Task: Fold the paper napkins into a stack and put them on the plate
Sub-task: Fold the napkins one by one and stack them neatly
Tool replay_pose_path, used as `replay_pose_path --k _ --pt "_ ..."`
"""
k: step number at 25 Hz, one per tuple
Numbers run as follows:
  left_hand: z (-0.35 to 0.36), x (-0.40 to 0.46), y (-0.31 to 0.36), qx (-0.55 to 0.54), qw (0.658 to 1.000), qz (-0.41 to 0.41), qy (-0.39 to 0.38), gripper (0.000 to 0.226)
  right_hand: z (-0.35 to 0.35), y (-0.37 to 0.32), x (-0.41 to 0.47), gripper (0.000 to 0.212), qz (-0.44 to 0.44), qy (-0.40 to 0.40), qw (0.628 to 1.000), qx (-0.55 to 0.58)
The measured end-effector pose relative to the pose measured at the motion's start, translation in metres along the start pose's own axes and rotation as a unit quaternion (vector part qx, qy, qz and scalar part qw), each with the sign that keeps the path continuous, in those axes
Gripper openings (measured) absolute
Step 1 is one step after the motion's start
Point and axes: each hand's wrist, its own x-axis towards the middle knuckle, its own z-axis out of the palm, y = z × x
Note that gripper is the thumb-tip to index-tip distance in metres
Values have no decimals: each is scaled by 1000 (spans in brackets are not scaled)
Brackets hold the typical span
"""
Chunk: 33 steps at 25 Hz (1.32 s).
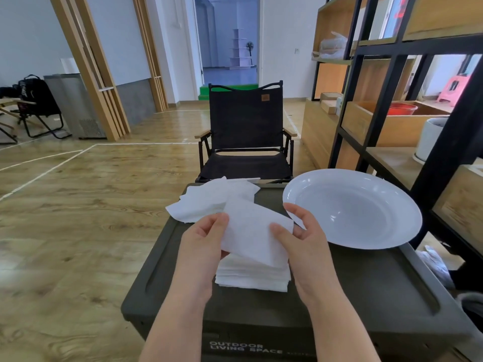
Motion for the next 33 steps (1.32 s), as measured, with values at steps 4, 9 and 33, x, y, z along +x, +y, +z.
replay_pose_path --k 4,9,33 --pt "-6 8 -16 94 993 9 69 13 3 8 4 37 -45 68 995 -63" --pt "-9 18 -26 143 984 20 99 12 4 12 14 46 -24 39 994 -95" --pt "-60 107 -22 408 881 43 235 37 -8 27 5 36 -93 128 948 -275"
